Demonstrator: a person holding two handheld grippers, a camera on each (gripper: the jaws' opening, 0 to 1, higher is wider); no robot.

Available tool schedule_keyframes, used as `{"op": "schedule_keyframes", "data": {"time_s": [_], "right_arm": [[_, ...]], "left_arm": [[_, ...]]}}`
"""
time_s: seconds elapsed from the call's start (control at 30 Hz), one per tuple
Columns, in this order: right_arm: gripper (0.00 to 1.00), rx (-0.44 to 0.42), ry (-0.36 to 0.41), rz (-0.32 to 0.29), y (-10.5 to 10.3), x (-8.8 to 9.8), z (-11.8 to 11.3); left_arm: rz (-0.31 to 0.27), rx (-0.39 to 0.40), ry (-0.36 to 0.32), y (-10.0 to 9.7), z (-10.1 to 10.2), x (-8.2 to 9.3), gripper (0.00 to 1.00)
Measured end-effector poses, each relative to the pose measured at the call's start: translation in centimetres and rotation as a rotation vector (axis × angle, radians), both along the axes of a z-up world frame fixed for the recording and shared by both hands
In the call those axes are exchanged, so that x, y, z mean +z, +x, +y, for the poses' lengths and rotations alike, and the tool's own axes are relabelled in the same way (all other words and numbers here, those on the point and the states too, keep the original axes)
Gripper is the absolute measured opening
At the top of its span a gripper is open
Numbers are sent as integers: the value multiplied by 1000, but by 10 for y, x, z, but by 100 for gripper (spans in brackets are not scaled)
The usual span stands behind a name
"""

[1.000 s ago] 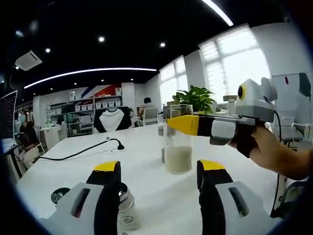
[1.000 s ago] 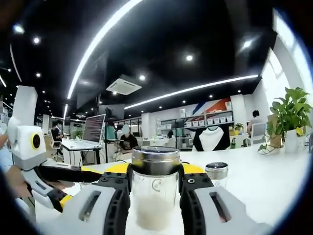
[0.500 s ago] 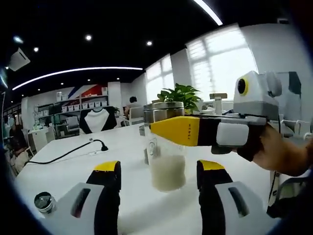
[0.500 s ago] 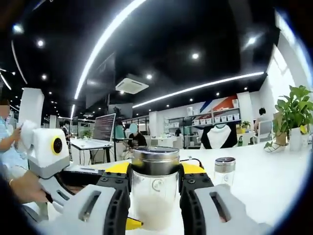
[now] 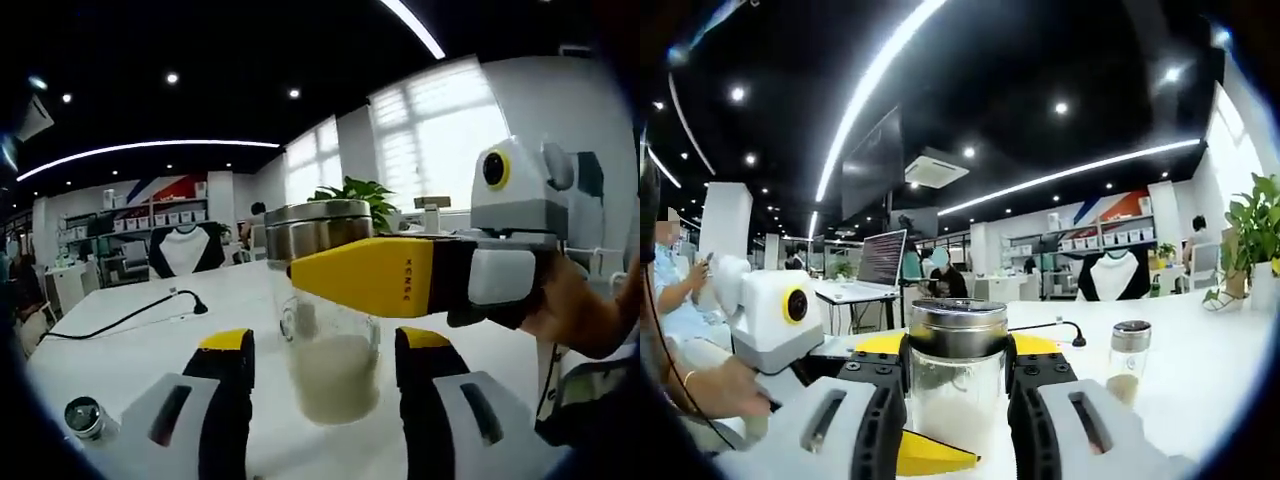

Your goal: Rotate the seasoning bottle until the label or dispensing opening points toward the visible target arrow and the bottle remains upright within the marked orientation range

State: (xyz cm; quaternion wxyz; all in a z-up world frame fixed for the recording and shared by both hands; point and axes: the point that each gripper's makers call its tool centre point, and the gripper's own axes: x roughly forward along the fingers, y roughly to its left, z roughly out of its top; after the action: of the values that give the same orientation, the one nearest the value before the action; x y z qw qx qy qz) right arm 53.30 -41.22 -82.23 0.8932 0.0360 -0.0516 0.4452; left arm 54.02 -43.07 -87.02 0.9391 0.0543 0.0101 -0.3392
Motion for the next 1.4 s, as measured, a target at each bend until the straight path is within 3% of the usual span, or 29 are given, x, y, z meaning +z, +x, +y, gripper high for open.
{"op": "schedule_keyframes", "data": {"time_s": [0.33,0.7,0.83,1.07,1.13,1.4], "right_arm": [[35,40,-27,-5,-11,0,7],[36,43,-55,11,-12,-6,3],[36,76,-64,12,-15,-8,3],[36,75,-103,13,-14,-15,8],[36,56,-105,15,-12,-17,8],[36,6,-104,42,-8,-23,6]], "left_arm": [[-21,-34,-1,-6,-5,5,48],[-23,-21,-21,-7,-8,2,45],[-58,45,-7,-8,-5,1,45],[-44,86,-27,-3,0,-6,44],[-79,161,0,1,7,-6,44],[-80,202,-16,3,6,-13,43]]}}
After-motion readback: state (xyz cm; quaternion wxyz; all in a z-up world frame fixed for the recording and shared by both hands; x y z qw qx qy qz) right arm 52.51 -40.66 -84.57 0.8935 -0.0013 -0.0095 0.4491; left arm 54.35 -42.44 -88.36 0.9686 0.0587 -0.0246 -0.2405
